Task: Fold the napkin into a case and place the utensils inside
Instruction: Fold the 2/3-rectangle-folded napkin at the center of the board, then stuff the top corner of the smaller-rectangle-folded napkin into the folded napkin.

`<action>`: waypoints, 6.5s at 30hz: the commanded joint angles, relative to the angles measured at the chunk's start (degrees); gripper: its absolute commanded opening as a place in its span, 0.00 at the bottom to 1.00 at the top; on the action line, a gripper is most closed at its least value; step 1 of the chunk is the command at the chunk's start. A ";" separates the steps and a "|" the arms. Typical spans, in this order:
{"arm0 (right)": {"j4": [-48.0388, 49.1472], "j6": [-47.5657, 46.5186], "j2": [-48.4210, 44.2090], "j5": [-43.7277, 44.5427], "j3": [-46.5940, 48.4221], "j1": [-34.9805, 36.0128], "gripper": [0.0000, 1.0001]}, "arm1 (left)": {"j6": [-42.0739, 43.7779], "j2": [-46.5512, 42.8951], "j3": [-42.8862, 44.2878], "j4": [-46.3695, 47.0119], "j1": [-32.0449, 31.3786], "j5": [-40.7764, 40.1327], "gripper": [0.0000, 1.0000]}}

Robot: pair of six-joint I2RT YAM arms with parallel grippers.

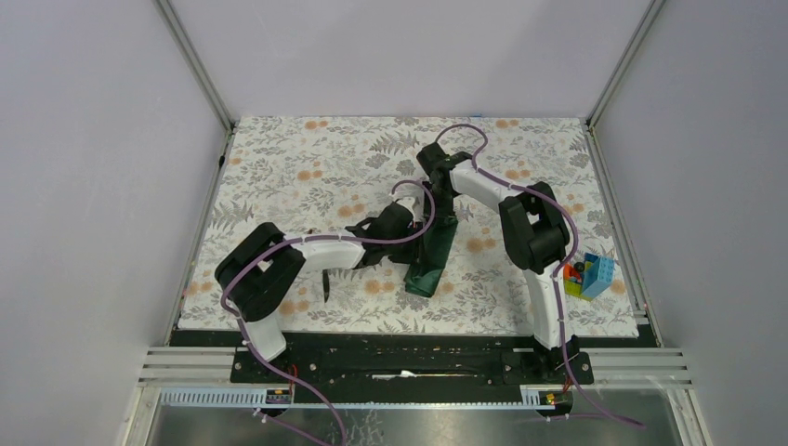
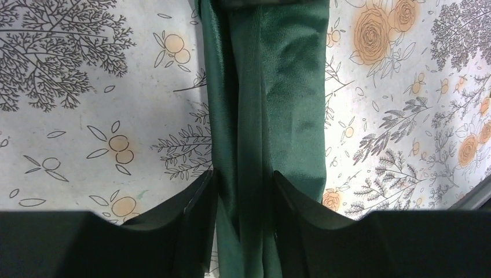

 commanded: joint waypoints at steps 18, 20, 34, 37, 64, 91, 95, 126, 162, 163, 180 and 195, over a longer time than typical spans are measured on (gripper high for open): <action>19.59 -2.74 -30.01 -15.10 -25.55 -2.08 0.81 | -31.28 -1.91 -23.37 38.45 -1.93 3.21 0.17; 23.45 -1.24 -31.99 -14.84 -29.79 -2.64 0.79 | -33.33 -1.19 -24.06 40.46 -3.16 1.99 0.17; 32.41 -3.92 -26.09 -9.36 -34.53 -1.25 0.69 | -36.77 2.66 -21.08 41.28 -8.14 -2.02 0.17; 31.14 -2.71 -25.92 -5.67 -34.79 -0.63 0.72 | -36.32 2.68 -20.36 40.33 -8.15 -2.13 0.17; 29.07 1.91 -22.44 5.33 -30.25 2.40 0.63 | -35.89 5.38 -18.85 40.54 -8.30 -1.01 0.13; 26.32 2.35 -18.57 8.25 -25.73 3.93 0.37 | -35.64 5.78 -19.07 40.89 -8.41 -1.05 0.10; 26.29 1.82 -19.86 8.79 -26.00 3.91 0.21 | -34.85 5.50 -18.98 40.39 -8.42 -1.42 0.10; 29.07 -0.61 -29.61 -10.95 -34.65 -6.43 0.00 | -8.81 -9.99 -12.29 26.23 -0.18 -0.72 0.65; 28.40 -0.81 -31.75 -15.32 -37.29 -10.54 0.00 | 11.07 7.45 10.50 10.00 0.98 -6.73 0.24; 28.40 -0.76 -31.82 -15.38 -37.33 -10.53 0.00 | 12.17 8.00 11.40 9.40 0.43 -7.61 0.24; 28.40 -1.23 -32.07 -16.17 -38.02 -10.66 0.00 | 19.72 13.69 18.22 4.40 -6.24 -21.64 0.36; 29.35 -0.76 -31.67 -17.72 -38.47 -10.62 0.00 | 21.03 14.89 20.28 3.28 -6.40 -22.05 0.16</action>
